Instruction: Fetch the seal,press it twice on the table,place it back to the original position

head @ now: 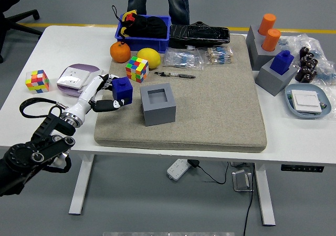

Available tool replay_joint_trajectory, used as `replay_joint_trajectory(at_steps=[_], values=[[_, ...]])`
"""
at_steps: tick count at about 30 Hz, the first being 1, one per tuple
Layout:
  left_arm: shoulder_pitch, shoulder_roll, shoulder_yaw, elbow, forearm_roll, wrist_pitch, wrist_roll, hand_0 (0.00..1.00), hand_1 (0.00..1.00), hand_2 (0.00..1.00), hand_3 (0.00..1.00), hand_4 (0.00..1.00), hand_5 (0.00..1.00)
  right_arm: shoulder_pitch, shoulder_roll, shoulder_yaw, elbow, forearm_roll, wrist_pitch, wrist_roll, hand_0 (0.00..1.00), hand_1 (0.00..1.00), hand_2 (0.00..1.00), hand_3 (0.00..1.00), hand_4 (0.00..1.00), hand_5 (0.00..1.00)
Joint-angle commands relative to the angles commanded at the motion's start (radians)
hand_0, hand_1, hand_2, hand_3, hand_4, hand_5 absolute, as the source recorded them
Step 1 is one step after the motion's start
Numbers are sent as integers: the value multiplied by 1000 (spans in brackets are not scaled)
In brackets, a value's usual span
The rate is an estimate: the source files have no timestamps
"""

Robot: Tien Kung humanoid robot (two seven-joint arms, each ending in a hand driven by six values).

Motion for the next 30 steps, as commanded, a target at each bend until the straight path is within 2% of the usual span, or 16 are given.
replay_joint_trajectory(at_steps=[4, 9, 13, 18, 22, 30], values=[[-29, 19, -45, -32, 29, 2, 4, 622, 515, 468, 581, 668, 2, 2, -1, 1, 1, 0, 0, 1, 864, 774, 735, 743, 798, 569], [-55, 22, -66, -66, 35, 1, 4, 621, 514, 468, 581, 669, 2, 2, -1, 0, 0, 1, -1, 0, 864, 774, 735, 743, 797, 569], [-69, 10, -46, -89, 32, -7, 12, 617, 515, 468, 581, 669, 2, 3, -2, -3, 0, 3, -1, -1, 864, 774, 735, 743, 798, 569], [-87, -15, 18, -96, 11, -26, 25, 618, 515, 469, 581, 668, 2, 5, -2, -8, 0, 6, -1, -1, 865, 774, 735, 743, 797, 569], [-108, -30, 63, -93, -23, -46, 33, 618, 515, 469, 581, 668, 2, 6, -4, -14, 0, 8, 0, -1, 865, 774, 735, 743, 797, 569], [-128, -50, 101, -75, -76, -60, 36, 621, 516, 469, 584, 673, 2, 8, -7, -22, 0, 11, 0, -1, 864, 774, 735, 743, 798, 571]])
